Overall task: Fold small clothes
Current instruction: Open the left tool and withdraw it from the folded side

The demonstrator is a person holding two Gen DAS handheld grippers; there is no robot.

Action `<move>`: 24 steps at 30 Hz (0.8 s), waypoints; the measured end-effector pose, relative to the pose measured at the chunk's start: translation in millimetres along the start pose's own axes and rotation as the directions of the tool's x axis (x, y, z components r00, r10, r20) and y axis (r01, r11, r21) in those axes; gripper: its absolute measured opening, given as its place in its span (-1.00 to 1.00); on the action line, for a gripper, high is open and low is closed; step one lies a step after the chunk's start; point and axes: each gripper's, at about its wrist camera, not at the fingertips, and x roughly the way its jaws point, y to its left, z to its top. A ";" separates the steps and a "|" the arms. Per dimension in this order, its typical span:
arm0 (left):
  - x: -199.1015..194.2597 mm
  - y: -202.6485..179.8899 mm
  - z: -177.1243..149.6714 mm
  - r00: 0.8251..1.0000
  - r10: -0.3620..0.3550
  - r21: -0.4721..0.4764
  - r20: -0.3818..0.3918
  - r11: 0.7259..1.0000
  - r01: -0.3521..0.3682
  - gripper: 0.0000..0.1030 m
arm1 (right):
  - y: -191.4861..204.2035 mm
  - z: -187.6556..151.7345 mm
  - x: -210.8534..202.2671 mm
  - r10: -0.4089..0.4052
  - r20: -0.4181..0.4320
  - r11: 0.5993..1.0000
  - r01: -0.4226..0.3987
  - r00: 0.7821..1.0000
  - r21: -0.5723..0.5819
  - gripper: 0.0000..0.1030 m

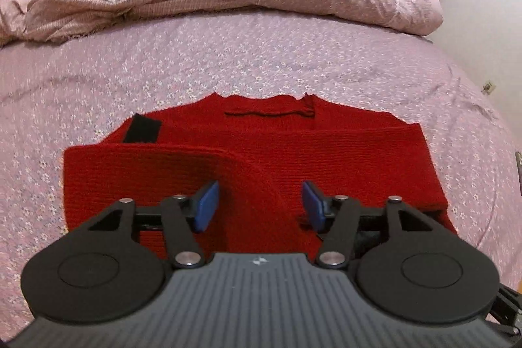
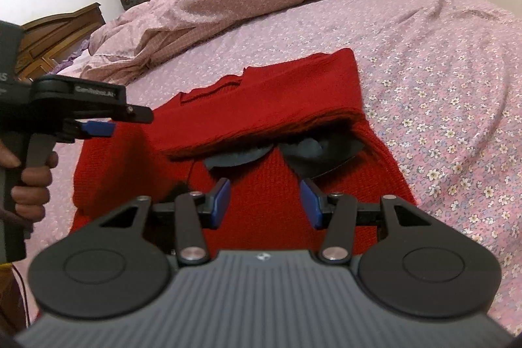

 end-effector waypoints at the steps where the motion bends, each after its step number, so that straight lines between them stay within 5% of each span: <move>1: -4.3 -0.3 -0.8 1.000 0.009 0.010 0.008 1.000 -0.009 0.26 | 0.4 -0.3 0.1 0.003 -0.002 1.000 -0.003 1.000 0.001 -0.02; 7: -26.5 10.2 -10.9 0.991 0.122 0.076 0.049 0.989 -0.126 0.34 | 2.8 -2.6 2.6 0.035 -0.026 0.999 -0.035 0.999 0.013 -0.02; 24: -51.0 96.5 -67.6 0.954 0.301 -0.033 -0.001 0.953 -0.301 0.36 | 0.4 -4.1 21.6 0.147 -0.123 0.965 -0.115 0.981 0.235 0.01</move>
